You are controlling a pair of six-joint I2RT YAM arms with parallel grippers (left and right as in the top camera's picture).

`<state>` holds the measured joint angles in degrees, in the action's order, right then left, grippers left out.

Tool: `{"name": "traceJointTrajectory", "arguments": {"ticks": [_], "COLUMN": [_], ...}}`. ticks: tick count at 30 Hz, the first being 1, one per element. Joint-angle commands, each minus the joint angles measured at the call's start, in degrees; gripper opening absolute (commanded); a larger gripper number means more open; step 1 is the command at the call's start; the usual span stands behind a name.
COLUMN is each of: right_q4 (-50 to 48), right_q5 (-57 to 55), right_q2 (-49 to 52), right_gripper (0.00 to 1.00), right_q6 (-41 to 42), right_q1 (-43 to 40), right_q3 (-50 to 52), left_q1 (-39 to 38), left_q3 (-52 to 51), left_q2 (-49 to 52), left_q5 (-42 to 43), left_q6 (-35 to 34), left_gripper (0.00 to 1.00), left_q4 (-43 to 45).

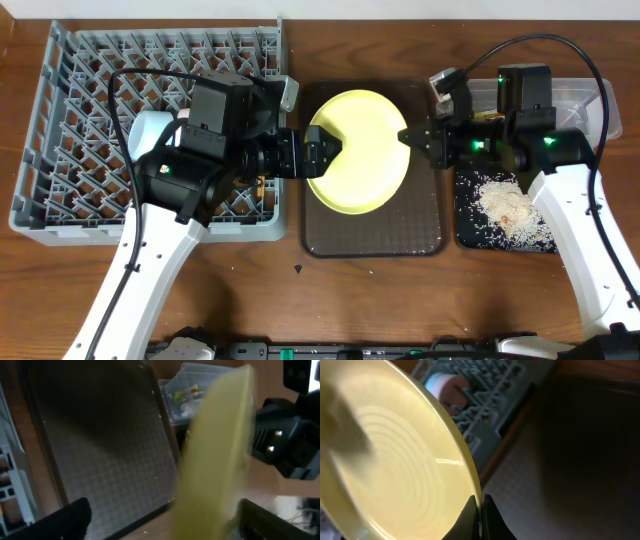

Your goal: Sort waste into correct bins and load items into the dishwasher

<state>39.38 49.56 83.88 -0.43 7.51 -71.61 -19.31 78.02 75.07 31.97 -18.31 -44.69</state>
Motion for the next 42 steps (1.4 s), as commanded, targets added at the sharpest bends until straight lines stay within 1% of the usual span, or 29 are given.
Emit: {"name": "traceJointTrajectory", "arguments": {"ticks": [1, 2, 3, 4, 6, 7, 8, 9, 10, 11, 12, 14, 18, 19, 23, 24, 26, 27, 28, 30, 31, 36, 38, 40, 42], "right_q4": [-0.2, -0.2, -0.2, -0.2, -0.2, -0.17, -0.17, -0.17, -0.17, -0.17, -0.15, 0.07, 0.68, 0.7, 0.66, 0.66, 0.68, 0.72, 0.72, 0.7, 0.7, 0.72, 0.9, 1.11, 1.57], "right_q5": [6.47, 6.45, 6.4, 6.43, 6.43, 6.4, 6.4, 6.4, 6.14, 5.46, 4.66, 2.25, -5.62, -6.97, -8.24, -8.24, -8.74, -9.09, -9.09, -9.11, -9.11, -9.11, -9.73, -11.08, -12.37], "right_q2": [-1.16, -1.16, -1.16, -1.16, -1.16, -1.16, -1.16, -1.16, -1.16, -1.16, -1.16, -1.16, -1.16, -1.16, -1.16, -1.14, -1.14, -1.14, -1.16, -1.14, -1.14, -1.14, -1.14, -1.14, -1.14], "right_gripper": [0.01, 0.01, 0.01, 0.01, 0.01, 0.01, 0.04, 0.27, 0.58, 0.69, 0.76, 0.85, 0.88, 0.88, 0.89, 0.89, 0.89, 0.89, 0.89, 0.89, 0.9, 0.9, 0.9, 0.9, 0.9], "right_q6": [-3.28, -3.28, -3.28, -3.28, -3.26, -3.26, -3.28, -3.28, -3.26, -3.26, -3.17, -2.4, 1.9, 2.82, 3.58, 3.58, 3.61, 3.58, 3.61, 3.58, 3.61, 3.58, 3.58, 3.58, 3.58], "right_q1": [0.07, 0.07, 0.07, 0.07, 0.07, 0.07, 0.07, 0.04, -0.04, -0.28, -0.52, -1.18, -1.6, -1.51, -1.38, -1.38, -1.33, -1.31, -1.31, -1.33, -1.31, -0.94, -0.63, -0.39, -0.35], "right_q3": [-0.17, -0.17, -0.17, -0.17, -0.17, -0.17, -0.17, -0.17, -0.17, -0.17, -0.17, -0.17, -0.17, -0.17, -0.17, -0.17, -0.17, -0.17, -0.17, -0.17, -0.17, -0.17, -0.17, -0.15, -0.15], "left_q1": [-0.02, -0.02, -0.02, 0.0, 0.0, 0.0, 0.0, 0.0, 0.0, 0.0, 0.0, 0.0, 0.0, 0.0, 0.0, 0.07, 0.87, 1.4, 2.38, 4.74, 5.9, 14.19, 16.5, 18.8, 20.87], "left_q3": [-0.17, -0.17, -0.17, -0.17, -0.17, -0.17, -0.17, -0.15, -0.15, -0.02, 0.35, 1.6, 3.04, 3.02, 3.02, 3.02, 2.99, 2.99, 2.99, 2.99, 2.99, 2.95, 2.95, 2.95, 2.95], "left_q2": [0.0, 0.0, 0.0, 0.0, 0.0, 0.0, -0.02, -0.09, -0.28, -0.5, -0.85, -1.79, -4.81, -5.79, -8.7, -9.01, -9.09, -8.92, -8.7, -7.78, -7.23, -2.51, -0.33, 2.01, 4.61], "left_q5": [2.12, 2.08, 1.99, 1.86, 1.38, 0.72, -0.09, -1.95, -4.15, -6.03, -9.53, -18.78, -38.75, -44.89, -67.06, -71.84, -79.8, -81.2, -82.07, -82.09, -82.09, -81.59, -79.01, -75.03, -73.96], "left_q6": [-0.02, 0.0, 0.0, 0.02, 0.31, 0.46, 0.46, 0.74, 1.99, 3.23, 5.07, 7.21, 11.87, 12.83, 18.18, 20.15, 26.27, 28.61, 32.35, 38.51, 40.17, 41.0, 41.24, 43.58, 46.9], "left_gripper": [0.6, 0.51, 0.38, 0.3, 0.19, 0.1, 0.08, 0.08, 0.08, 0.08, 0.08, 0.08, 0.08, 0.08, 0.08, 0.08, 0.08, 0.08, 0.08, 0.08, 0.08, 0.08, 0.08, 0.08, 0.07], "left_q4": [0.26, 0.28, 0.31, 0.35, 0.7, 0.83, 0.83, 0.66, 0.37, -0.09, -1.11, -3.85, -6.93, -7.06, -6.86, -6.6, -5.77, -5.55, -5.35, -5.14, -4.85, 0.07, 1.09, 1.97, 3.23]}}
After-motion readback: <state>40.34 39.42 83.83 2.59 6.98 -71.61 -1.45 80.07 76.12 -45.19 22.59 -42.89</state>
